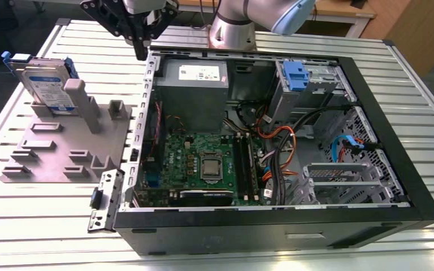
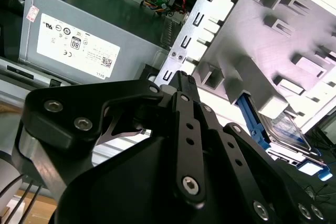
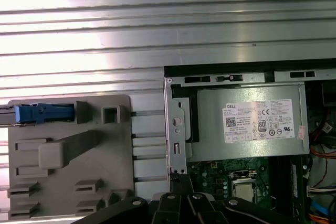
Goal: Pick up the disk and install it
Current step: 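Reach for the disk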
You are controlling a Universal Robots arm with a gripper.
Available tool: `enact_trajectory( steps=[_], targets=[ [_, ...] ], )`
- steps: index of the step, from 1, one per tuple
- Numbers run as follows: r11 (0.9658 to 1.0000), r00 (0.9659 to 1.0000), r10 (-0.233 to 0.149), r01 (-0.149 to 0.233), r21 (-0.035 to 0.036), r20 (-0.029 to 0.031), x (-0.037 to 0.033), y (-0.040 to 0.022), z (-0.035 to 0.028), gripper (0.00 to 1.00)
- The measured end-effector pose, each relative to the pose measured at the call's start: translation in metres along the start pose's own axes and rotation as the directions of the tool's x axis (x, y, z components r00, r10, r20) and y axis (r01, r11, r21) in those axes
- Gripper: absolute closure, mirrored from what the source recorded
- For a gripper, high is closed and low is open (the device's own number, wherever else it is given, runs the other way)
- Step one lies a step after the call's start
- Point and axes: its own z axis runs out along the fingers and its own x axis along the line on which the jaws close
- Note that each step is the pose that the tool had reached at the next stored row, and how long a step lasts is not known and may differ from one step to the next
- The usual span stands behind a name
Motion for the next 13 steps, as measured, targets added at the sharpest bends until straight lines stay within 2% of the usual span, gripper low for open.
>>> enact_trajectory(
  steps=[13],
  targets=[
    [1.0,1.0,0.0,0.0,-0.0001,0.0001,0.0123,-0.0008,-0.0002,0.89]
  ],
)
